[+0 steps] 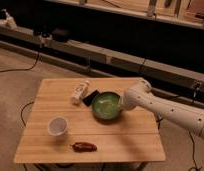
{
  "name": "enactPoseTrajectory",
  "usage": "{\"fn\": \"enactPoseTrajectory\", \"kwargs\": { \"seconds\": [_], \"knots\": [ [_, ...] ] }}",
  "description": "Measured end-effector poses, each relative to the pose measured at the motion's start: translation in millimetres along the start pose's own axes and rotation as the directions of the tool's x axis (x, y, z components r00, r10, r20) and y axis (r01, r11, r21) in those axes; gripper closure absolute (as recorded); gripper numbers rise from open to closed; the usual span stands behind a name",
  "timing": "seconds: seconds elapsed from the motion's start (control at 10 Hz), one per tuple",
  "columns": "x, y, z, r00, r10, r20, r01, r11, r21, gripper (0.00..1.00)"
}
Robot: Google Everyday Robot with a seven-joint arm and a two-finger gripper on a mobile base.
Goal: Drag the ceramic bowl in a circle
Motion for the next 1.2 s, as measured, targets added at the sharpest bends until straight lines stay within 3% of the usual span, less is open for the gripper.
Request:
{"fn": "enactPoseTrajectory", "kwargs": {
  "seconds": [0.3, 0.6, 0.8, 1.2],
  "knots": [
    [-27.5, -13.7, -12.4, 0.997, -0.069, 0.02, 0.069, 0.998, 0.009, 0.89],
    [-71.4, -4.1, -12.6, 0.989, -0.112, 0.095, 0.111, 0.994, 0.01, 0.89],
    [-99.6, 11.6, -16.3, 0.982, -0.129, 0.141, 0.128, 0.992, 0.014, 0.89],
    [-111.0, 56.5, -34.0, 0.981, -0.125, 0.146, 0.129, 0.992, -0.016, 0.89]
  ]
}}
